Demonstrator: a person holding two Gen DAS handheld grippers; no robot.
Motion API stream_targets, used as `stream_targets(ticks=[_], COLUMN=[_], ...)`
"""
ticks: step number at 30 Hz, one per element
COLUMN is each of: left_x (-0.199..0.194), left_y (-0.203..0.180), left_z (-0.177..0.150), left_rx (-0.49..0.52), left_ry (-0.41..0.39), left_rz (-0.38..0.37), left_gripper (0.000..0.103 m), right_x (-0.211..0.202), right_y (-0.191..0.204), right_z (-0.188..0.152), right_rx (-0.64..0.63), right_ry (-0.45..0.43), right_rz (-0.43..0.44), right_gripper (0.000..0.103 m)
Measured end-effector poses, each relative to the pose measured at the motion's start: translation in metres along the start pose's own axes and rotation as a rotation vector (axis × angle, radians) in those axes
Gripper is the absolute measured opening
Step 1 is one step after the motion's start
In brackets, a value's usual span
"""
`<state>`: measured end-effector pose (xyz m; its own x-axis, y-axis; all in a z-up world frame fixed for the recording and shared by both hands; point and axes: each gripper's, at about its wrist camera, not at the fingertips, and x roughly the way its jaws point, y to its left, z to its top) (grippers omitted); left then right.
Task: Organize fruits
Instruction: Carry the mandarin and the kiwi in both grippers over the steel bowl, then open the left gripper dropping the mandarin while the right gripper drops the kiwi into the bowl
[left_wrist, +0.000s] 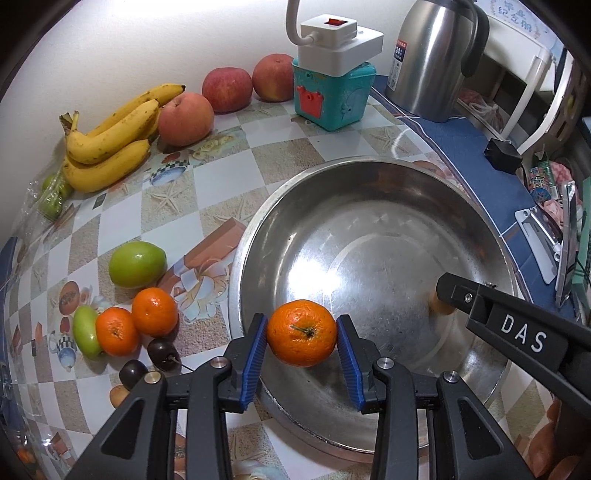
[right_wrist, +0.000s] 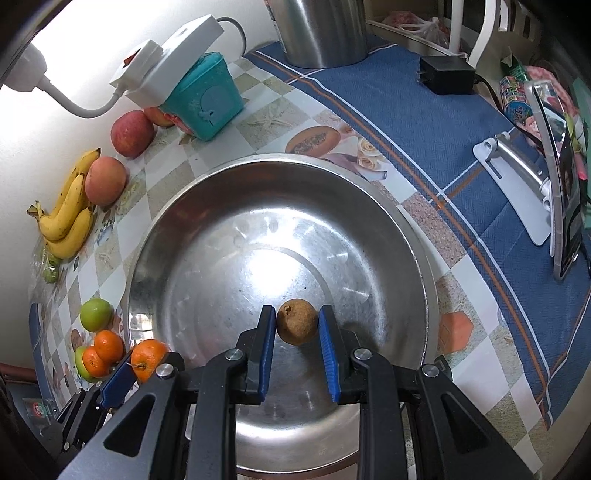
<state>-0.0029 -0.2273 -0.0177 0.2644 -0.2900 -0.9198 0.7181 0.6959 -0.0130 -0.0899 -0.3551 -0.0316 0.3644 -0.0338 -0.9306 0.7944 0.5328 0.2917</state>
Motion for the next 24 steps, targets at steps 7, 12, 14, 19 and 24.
stream_targets(ticks=[7,12,14,19,24], left_x=[-0.011,-0.023,-0.027,-0.038,-0.047], left_y=[0.000,0.010,0.017,0.046,0.081], left_z=[0.004,0.009,0.011,0.016,0.012], left_rx=[0.002,-0.025,-0.044,-0.137,-0.251], left_ry=[-0.022,-0.035,-0.038,-0.038,-0.041], left_rz=[0.000,0.014,0.027,0.080,0.136], left_gripper=[0.052,0.052,0.053,0.056,0.056], right_x=[-0.010,-0.025,-0.031,-0.036,-0.031], right_y=[0.002,0.005,0.007,0.008,0.012], right_z=[0.002,0.003,0.003,0.004,0.003], right_rx=[-0.018,-0.028,-0.033,-0.037,-0.050], right_ry=[-0.022,-0.058,-0.074,-0.082,-0.061], right_rz=[-0.004,0.001,0.003,0.003,0.001], right_gripper=[0.030,0.030,0.030,0.030,0.030])
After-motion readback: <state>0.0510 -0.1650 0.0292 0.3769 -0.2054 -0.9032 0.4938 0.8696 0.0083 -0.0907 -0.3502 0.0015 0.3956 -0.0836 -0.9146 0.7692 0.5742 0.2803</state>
